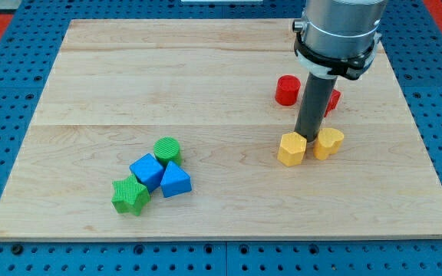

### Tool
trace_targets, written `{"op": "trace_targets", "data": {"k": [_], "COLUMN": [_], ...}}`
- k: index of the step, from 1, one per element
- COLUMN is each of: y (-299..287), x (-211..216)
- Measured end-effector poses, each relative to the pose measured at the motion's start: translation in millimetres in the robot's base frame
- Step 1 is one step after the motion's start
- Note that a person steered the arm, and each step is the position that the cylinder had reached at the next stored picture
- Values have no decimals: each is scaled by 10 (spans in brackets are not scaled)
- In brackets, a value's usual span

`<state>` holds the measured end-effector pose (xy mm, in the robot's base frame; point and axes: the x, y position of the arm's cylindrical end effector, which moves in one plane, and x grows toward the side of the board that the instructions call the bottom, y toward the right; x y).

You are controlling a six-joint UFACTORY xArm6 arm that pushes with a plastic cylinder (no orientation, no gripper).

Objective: Push the yellow heart down a bit

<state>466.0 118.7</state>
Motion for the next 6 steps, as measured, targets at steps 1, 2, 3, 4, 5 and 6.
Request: {"op": "trace_targets", "data": {"k": [1, 2, 3, 4, 5, 6], "y": [93, 126, 432, 430, 483, 457], "x": [49, -180, -203, 5, 234, 204]}}
